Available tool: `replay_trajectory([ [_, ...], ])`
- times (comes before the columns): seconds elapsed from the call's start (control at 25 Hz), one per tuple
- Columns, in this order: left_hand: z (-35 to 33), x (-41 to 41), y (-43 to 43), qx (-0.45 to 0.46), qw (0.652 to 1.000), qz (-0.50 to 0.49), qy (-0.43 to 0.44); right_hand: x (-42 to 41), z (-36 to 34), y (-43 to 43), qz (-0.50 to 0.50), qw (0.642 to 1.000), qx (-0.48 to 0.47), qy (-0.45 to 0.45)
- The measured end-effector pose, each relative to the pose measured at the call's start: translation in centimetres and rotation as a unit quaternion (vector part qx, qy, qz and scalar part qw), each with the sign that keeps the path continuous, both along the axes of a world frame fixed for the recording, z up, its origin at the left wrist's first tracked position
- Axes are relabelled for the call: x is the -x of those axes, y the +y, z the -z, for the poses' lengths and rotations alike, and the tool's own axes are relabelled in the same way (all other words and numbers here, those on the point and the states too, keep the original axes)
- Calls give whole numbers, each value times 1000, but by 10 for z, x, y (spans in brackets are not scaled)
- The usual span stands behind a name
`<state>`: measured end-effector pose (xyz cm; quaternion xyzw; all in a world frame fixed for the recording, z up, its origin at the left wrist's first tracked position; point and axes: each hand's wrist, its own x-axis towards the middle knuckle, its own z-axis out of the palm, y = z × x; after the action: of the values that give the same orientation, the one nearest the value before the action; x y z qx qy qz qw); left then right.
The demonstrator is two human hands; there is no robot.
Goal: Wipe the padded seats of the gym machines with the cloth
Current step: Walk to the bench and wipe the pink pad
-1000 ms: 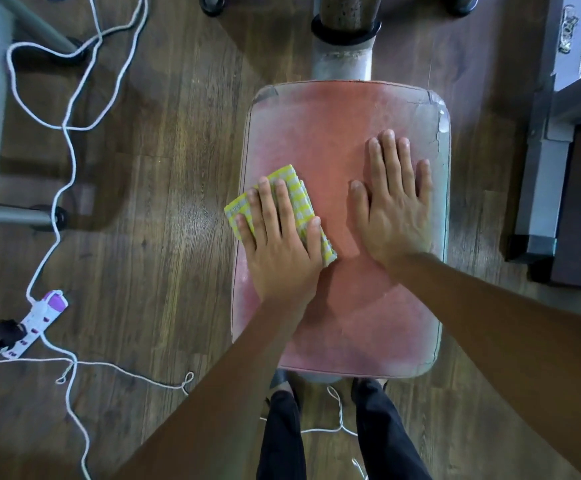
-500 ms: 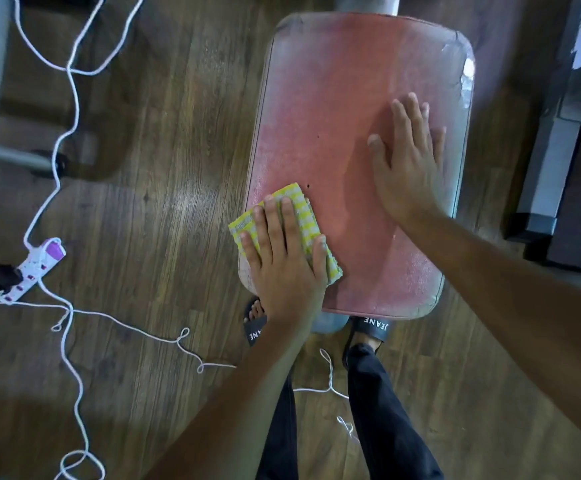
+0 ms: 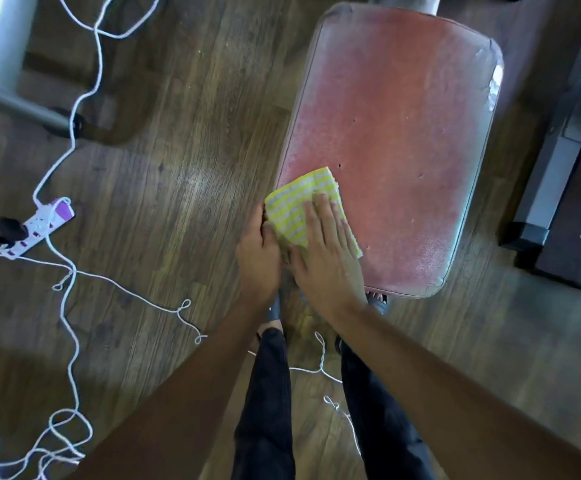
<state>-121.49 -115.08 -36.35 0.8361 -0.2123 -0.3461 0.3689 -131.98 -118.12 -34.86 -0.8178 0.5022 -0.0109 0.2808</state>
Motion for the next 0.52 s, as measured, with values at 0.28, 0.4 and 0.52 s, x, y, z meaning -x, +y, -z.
replay_trajectory([
  [0.28,-6,-8,-1,-42,987,145,-50,12,16,-32,-22,997,32,59],
  [0.4,-4,-4,-13,-28,947,267,-176,29,14,-63,-21,997,33,69],
  [0.52,3,-2,-30,-42,900,352,-253,35,11,-83,-31,993,59,96],
])
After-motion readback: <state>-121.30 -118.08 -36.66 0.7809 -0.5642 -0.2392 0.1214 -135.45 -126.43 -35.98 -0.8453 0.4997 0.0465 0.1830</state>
